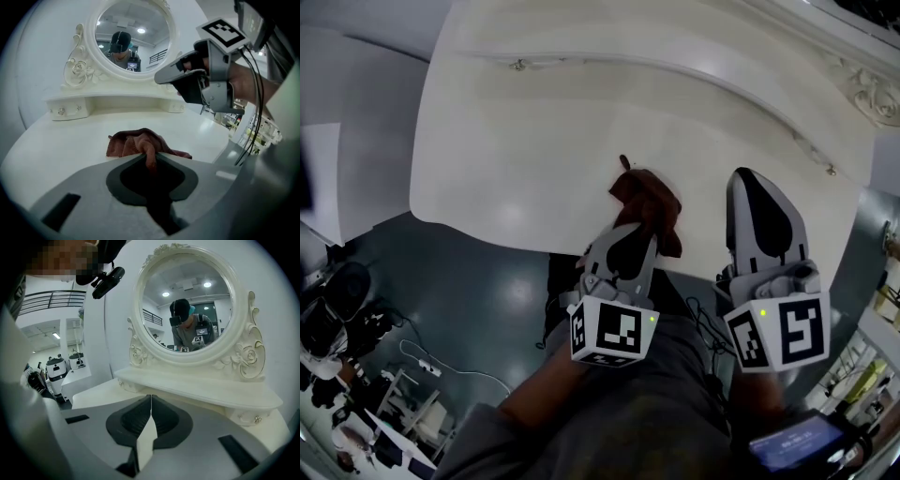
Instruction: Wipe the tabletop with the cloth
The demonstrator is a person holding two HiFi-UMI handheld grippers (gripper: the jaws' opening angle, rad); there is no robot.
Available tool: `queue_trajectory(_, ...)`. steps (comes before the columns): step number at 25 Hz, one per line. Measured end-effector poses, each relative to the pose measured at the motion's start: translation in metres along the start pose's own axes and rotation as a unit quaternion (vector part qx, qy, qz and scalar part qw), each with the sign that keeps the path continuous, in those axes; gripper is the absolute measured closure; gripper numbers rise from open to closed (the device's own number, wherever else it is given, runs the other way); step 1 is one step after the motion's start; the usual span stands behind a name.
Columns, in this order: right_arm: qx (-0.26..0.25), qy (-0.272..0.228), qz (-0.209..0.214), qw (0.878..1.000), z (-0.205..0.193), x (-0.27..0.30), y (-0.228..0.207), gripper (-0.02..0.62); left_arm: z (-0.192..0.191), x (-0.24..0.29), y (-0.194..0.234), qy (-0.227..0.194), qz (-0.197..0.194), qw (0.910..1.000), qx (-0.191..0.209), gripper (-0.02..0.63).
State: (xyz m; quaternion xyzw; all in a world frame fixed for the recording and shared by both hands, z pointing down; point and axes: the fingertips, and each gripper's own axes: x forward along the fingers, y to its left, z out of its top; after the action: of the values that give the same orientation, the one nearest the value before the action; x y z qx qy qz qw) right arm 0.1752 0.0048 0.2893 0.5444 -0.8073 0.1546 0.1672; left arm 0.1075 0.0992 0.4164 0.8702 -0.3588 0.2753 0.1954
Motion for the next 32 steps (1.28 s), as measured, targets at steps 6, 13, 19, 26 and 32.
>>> queue_trajectory(6, 0.006, 0.005, -0.020, 1.000, -0.001, 0.006, 0.024, 0.580, -0.016, -0.021, 0.018, 0.005, -0.020, 0.9998, -0.008, 0.552)
queue_trajectory(13, 0.005, 0.013, -0.020, 1.000, 0.000, 0.017, 0.033, 0.580, -0.020, -0.025, 0.039, 0.010, -0.018, 0.9996, -0.019, 0.552)
queue_trajectory(19, 0.006, 0.013, -0.022, 1.000, 0.003, 0.021, 0.036, 0.580, -0.021, -0.029, 0.048, 0.012, -0.019, 0.9994, -0.026, 0.551)
queue_trajectory(26, 0.009, 0.017, -0.016, 1.000, 0.004, 0.046, 0.083, 0.580, -0.040, -0.058, 0.098, 0.012, -0.008, 0.9995, -0.030, 0.551)
queue_trajectory(32, 0.009, 0.018, -0.016, 1.000, 0.006, 0.057, 0.096, 0.580, -0.046, -0.066, 0.124, 0.015, 0.001, 0.9993, -0.036, 0.551)
